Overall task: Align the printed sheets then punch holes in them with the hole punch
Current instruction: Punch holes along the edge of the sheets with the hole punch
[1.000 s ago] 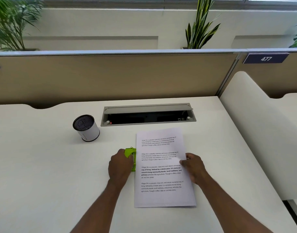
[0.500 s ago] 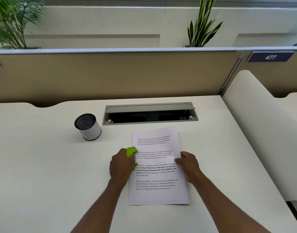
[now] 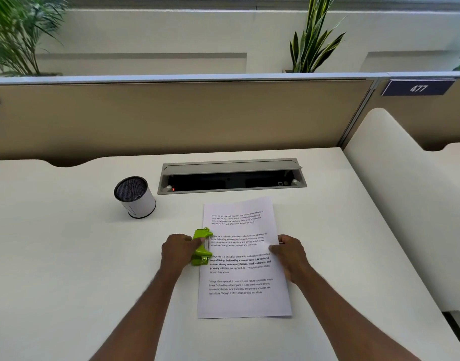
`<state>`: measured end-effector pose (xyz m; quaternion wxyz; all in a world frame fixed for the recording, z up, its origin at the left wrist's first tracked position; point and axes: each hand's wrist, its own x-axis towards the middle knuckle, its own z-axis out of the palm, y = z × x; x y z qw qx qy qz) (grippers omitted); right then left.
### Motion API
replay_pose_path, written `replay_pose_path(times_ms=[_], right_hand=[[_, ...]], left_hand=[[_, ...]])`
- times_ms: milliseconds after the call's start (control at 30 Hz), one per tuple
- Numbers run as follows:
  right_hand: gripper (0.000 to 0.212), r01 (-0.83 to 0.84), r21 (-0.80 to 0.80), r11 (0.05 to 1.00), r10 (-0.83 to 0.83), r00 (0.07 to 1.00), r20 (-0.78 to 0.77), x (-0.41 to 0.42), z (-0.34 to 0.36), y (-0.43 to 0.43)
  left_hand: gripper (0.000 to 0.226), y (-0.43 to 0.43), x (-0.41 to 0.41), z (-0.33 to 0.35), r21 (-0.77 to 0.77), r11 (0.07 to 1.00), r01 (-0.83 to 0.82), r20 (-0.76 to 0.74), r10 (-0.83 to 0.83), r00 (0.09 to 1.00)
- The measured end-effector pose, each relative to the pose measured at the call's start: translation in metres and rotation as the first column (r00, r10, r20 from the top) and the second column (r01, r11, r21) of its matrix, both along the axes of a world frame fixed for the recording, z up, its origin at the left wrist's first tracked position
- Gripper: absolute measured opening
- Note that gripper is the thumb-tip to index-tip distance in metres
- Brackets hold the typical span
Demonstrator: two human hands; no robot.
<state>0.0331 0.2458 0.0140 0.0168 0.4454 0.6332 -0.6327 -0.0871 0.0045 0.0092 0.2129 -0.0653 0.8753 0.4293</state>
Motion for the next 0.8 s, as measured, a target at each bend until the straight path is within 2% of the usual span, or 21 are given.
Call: replay_pose_path(times_ms=[100,267,667,800], right_hand=[[0.019,-0.007,0.021,1.0,0.007,1.0,0.005,-0.001,0.001,-0.001],[0.013,-0.015,0.07,0.997,0.014,1.0,0.023,-0.001,0.001,-0.001],[0.014,-0.036,0.085,0.996,0.035,0.999,0.013,-0.004,-0.002,0.0],[0.013,-0.035,0.084,0.996,0.035,0.999,0.004,-0.003,-0.001,0.0]], left_hand=[[0.046,-0.005,-0.005,0.001,0.113,0.99,-0.085,0.153,0.067,0.986],[0.051,-0.008,-0.014,-0.007,0.138,0.972,-0.192,0.283,0.147,0.948],[0.044,-0.008,-0.019,-0.019,0.047,0.985,-0.165,0.228,0.15,0.962],[0.039,-0.004,-0.016,-0.013,0.061,0.989,-0.135,0.194,0.121,0.974]])
